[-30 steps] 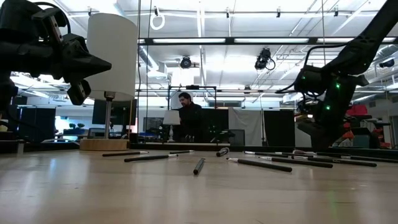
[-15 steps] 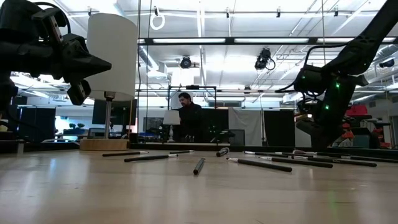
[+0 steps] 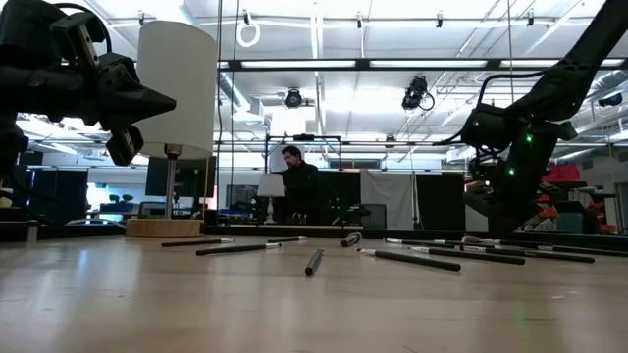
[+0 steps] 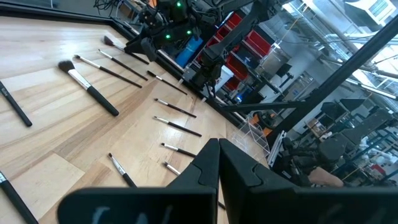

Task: Pick & Place Makeup Supplies
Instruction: Put the silver makeup brush into the transparent organizer

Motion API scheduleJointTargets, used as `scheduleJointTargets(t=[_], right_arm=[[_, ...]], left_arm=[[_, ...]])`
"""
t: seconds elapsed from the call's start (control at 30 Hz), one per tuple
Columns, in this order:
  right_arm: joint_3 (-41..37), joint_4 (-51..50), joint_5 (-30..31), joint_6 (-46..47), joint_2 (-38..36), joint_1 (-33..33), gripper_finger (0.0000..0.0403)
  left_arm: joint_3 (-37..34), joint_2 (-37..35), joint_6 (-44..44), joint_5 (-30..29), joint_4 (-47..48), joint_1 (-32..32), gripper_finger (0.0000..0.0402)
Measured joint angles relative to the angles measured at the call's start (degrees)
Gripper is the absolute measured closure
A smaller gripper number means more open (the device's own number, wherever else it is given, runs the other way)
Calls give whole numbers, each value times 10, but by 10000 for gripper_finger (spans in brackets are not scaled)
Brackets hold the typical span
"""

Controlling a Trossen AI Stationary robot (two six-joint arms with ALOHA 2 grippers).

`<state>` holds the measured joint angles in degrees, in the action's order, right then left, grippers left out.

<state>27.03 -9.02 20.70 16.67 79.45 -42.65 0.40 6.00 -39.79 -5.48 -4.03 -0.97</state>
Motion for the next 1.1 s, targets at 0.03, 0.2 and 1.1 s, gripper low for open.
scheduleJointTargets(t=[0.03, 0.2, 1.1], right_arm=[[0, 0, -1, 0, 0, 0, 255], [0, -10, -16, 0, 0, 4, 261], [-22, 20, -40, 24, 31, 38, 336]], left_arm=[[0, 0, 0, 0, 0, 0, 394], [0, 0, 0, 0, 0, 0, 394], [0, 0, 0, 0, 0, 0, 394]])
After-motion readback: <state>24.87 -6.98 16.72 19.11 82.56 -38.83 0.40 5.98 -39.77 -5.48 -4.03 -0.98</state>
